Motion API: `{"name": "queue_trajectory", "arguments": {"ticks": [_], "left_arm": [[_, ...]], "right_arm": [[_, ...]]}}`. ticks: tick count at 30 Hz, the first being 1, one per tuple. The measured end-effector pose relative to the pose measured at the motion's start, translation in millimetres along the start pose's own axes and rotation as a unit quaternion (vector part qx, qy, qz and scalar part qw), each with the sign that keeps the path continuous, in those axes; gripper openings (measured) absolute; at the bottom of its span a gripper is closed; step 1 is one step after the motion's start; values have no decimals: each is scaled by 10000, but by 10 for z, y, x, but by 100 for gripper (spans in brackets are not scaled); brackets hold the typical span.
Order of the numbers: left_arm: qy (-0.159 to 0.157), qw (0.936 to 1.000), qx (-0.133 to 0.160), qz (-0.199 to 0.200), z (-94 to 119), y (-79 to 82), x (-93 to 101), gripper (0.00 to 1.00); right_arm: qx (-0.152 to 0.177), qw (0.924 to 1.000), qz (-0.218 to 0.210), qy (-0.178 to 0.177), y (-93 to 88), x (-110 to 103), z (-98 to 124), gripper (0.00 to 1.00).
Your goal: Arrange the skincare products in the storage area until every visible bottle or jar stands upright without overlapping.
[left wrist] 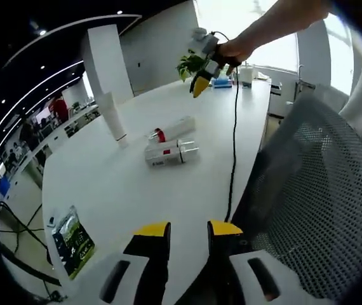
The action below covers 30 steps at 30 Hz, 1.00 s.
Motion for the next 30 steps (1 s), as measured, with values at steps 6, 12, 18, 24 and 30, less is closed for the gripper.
{"name": "queue_trajectory", "arguments": {"ticks": [6, 12, 18, 24, 30], "left_arm": [[57, 9999, -52, 66, -17, -10, -26, 24], [-8, 9999, -94, 69, -25, -16, -1, 24], [172, 9995, -186, 165, -35, -44, -64, 24], [429, 9988, -198, 138, -21, -66, -130, 23], [492, 9973, -478, 262, -32, -161, -170, 23]], "right_arm": [[-389, 9987, 336, 36, -87, 78, 17, 79], [-704, 9945, 767, 118, -63, 194, -190, 68], [-824, 9894, 1160, 305, 142, 137, -488, 59], [-974, 9825, 1482, 564, 347, 49, -805, 52], [-1207, 9740, 1776, 718, 451, 125, -1076, 45]]}}
Point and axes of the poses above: the point that each gripper's makers call its tool centre point, and the gripper's own axes: z roughly backward along the fingers, x roughly to its right, y roughly out of its top, the point moved 5 cm from there along z, roughly backward along the fingers, and after that the axes turned 5 degrees about y, right-handed, at the moved point
